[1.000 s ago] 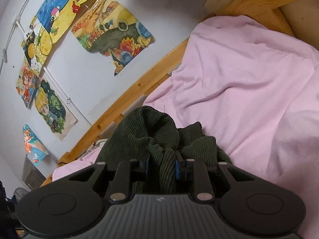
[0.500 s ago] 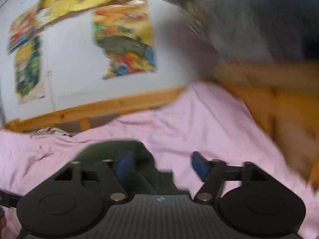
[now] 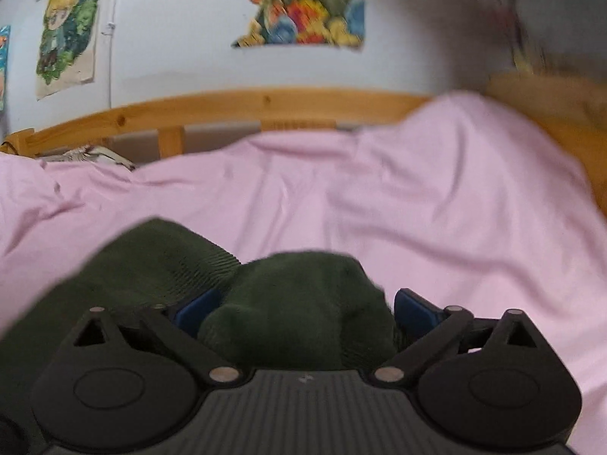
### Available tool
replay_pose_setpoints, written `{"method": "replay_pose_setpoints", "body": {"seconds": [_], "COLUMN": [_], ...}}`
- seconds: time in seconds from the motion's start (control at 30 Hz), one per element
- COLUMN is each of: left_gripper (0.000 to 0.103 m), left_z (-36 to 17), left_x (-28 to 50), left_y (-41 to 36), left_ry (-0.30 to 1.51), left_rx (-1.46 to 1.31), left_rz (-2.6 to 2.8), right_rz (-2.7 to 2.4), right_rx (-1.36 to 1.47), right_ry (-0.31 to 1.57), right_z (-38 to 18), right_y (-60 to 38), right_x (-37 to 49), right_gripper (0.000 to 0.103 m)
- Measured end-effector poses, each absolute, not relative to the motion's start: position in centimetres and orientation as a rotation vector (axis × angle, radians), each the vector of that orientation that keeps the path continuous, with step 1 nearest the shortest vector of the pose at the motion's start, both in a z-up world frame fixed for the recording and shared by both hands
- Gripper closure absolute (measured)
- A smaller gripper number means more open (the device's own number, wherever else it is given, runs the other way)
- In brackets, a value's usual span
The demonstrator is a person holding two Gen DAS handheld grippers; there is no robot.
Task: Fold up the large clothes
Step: 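Lay the folded green shirt down while both tools keep gripping its edge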
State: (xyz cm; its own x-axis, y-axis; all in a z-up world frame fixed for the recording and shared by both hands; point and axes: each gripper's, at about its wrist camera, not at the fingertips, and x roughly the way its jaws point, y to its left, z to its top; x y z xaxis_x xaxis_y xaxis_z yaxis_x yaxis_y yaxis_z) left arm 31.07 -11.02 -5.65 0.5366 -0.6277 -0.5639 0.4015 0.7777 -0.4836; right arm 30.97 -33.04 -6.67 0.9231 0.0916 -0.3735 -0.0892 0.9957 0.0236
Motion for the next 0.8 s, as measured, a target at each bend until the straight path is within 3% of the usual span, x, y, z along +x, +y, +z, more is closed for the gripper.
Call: {"method": "replay_pose_setpoints", "body": {"seconds": [0.4, 0.6, 0.8], "left_gripper": [0.000, 0.000, 0.001], "left_z": [-6.4, -6.4, -5.2], "left_x": [32.0, 31.3, 27.5], "left_y": [-13.3, -11.8, -10.2], "left_ry": [0.803, 0.800, 0.775], "left_rx": [-0.231, -0.301, -0.326], "left_rz": [-0.637, -0.645, -0.626], "right_rz": [0.100, 0.049, -0.005], "right_rx": [0.065, 0.183, 0.065], "right_ry": [0.376, 0.389, 0.460], "right_z": [-7.6, -3.3, -4.7], "right_y": [-34.3, -34.4, -30.7], "right_x": [30.9, 22.7, 15.9], "right_gripper": [0.001, 0.000, 0.000]}}
